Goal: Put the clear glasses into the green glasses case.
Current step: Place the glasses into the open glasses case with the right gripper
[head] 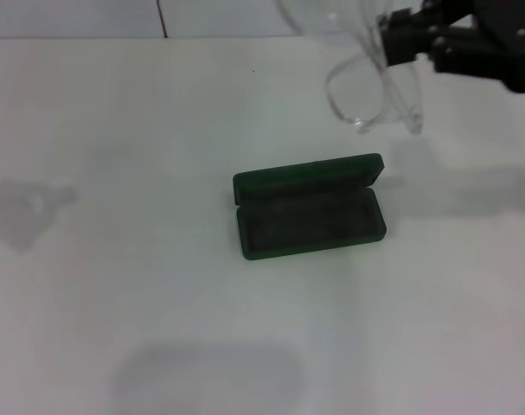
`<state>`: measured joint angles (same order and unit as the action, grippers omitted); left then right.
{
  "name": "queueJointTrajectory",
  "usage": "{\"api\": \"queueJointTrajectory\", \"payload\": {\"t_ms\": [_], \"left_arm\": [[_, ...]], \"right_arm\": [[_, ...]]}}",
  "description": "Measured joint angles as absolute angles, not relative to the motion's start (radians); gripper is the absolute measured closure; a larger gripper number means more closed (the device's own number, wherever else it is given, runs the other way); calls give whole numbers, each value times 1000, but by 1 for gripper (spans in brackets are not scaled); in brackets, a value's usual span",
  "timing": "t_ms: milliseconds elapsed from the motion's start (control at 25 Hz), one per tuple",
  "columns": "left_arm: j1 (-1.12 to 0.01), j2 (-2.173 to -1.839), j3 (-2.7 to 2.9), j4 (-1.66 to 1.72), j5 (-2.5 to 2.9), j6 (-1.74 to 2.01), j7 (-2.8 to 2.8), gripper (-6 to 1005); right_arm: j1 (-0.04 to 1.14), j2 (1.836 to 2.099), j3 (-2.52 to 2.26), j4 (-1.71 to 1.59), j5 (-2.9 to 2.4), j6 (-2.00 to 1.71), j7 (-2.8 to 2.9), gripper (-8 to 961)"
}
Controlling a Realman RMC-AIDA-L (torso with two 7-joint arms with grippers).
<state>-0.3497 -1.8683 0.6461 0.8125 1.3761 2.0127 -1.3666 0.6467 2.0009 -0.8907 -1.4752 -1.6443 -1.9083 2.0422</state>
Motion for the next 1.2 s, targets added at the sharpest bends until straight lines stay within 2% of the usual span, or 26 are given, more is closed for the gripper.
{"api": "queueJointTrajectory", "payload": {"t_ms": [280,920,1200], "left_arm": [[-352,-1876,644,811,1373,2009,-1377,950],[-347,-1879,635,797,1371,2008,-1388,950],[-355,-1872,635,772,1370,2008,-1389,950]], "right_arm": [[669,2012,-937,-1550,-1692,-1898,2064,870],[656,2016,-1151,-1743,-1865,-1805,2175,868],[804,2016,-1381,-1749,-2172,-1826,2341,867]]}}
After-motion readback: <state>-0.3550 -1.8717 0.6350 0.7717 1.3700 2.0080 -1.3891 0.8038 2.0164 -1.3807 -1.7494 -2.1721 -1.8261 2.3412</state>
